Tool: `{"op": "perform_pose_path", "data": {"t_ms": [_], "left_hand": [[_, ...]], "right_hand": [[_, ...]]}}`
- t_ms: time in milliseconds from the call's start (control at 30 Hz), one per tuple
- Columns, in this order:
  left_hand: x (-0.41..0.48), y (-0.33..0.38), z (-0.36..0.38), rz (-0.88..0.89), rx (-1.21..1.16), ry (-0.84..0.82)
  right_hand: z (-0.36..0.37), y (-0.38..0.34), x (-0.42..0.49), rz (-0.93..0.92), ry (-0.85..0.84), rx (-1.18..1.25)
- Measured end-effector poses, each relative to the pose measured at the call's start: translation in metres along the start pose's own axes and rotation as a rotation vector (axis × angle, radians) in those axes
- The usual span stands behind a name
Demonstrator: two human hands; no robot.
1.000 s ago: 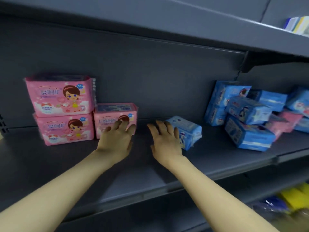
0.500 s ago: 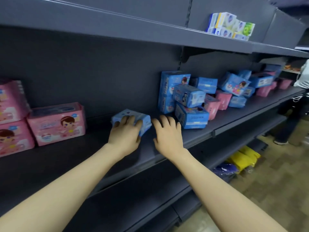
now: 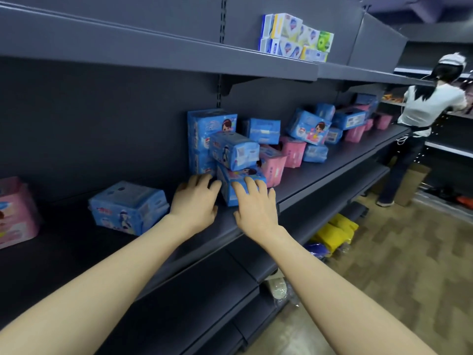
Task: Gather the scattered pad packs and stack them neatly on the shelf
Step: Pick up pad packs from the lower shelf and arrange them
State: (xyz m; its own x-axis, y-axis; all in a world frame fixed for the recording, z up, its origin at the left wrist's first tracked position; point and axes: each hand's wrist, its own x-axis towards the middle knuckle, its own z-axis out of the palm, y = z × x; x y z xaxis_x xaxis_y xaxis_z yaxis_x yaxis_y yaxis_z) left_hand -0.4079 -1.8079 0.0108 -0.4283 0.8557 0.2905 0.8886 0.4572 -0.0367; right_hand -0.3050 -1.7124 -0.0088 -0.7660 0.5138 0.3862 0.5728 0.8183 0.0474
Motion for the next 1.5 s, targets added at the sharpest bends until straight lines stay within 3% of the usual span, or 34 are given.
{"op": "perform_pose_path", "data": {"t_ms": [733, 1500], "left_hand": [[0.144, 0.106, 0.039, 0.062, -0.009, -0.008], [0.199, 0.12, 0.063, -0.027, 0.009, -0.008]], "right_hand": [[0.033, 0.147, 0.082, 0.034, -0.051, 0.044], [0.07, 0.179, 0.133, 0.011, -0.053, 0.228]]}}
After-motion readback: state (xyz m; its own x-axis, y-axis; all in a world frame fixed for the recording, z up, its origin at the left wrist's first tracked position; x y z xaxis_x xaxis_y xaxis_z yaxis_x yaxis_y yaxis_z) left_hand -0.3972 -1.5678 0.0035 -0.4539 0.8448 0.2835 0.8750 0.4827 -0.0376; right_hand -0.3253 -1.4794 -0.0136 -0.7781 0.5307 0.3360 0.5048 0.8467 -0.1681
